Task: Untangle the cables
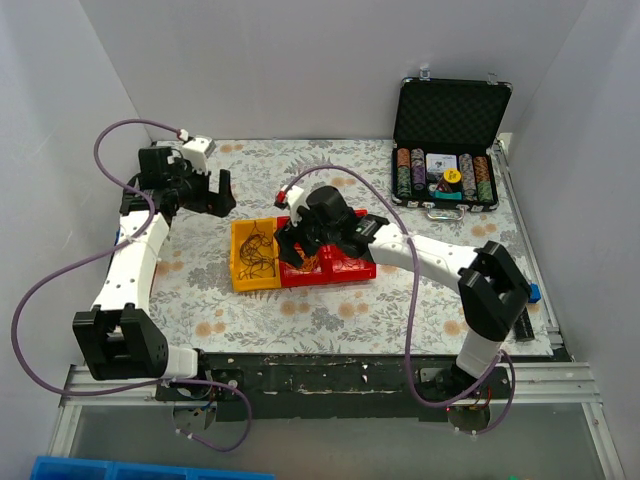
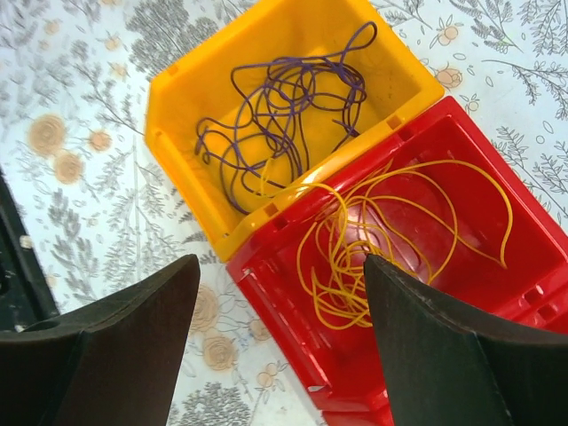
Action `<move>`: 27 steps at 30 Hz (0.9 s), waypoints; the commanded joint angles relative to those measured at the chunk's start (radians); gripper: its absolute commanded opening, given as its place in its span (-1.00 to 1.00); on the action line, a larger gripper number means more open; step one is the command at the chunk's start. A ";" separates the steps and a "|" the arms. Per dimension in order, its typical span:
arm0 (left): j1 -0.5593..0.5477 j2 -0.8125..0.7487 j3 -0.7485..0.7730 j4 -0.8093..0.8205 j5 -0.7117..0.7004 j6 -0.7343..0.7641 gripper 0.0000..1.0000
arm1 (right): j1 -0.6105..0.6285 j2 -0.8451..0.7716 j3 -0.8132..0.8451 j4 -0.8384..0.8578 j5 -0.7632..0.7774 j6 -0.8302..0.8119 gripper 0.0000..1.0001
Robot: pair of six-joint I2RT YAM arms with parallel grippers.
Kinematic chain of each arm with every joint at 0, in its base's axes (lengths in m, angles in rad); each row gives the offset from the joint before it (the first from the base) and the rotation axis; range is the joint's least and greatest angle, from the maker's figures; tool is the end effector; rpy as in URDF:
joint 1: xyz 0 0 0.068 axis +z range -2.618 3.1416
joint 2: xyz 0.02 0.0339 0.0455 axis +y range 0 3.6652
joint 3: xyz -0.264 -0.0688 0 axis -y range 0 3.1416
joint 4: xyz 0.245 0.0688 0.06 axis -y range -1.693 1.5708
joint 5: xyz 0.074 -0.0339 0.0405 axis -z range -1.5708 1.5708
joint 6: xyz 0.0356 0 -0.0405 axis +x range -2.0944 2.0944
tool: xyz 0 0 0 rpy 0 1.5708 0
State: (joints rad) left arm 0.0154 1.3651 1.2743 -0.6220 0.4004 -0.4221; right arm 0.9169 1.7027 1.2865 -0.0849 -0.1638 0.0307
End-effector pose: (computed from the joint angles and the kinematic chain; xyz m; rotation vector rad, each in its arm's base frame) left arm 0.2965 -0.0093 0.3396 -0.2900 2.2860 -0.6680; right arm 0.2380 0.3200 0.2786 -1.0159 1.8969 0.7380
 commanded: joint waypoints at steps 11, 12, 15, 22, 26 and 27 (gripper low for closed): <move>0.070 -0.032 0.069 -0.128 0.115 -0.012 0.96 | -0.029 0.205 0.203 -0.073 -0.062 -0.095 0.42; 0.072 -0.031 0.066 -0.125 0.109 -0.020 0.96 | -0.029 0.218 0.211 -0.081 -0.066 -0.094 0.36; 0.072 -0.023 0.066 -0.127 0.104 -0.029 0.96 | -0.032 0.229 0.218 -0.088 -0.074 -0.092 0.05; 0.072 -0.054 0.010 -0.039 0.063 -0.032 0.96 | -0.038 0.190 0.206 -0.082 -0.045 -0.081 -0.93; 0.070 -0.060 -0.018 -0.018 0.052 -0.037 0.96 | -0.044 0.146 0.177 -0.067 -0.010 -0.075 -0.97; 0.072 -0.061 -0.024 -0.013 0.051 -0.040 0.96 | -0.046 0.137 0.172 -0.067 0.000 -0.071 -0.97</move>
State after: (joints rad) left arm 0.0830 1.3575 1.2747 -0.6781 0.4725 -0.4503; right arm 0.8822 1.9270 1.4601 -0.1814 -0.2001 -0.0505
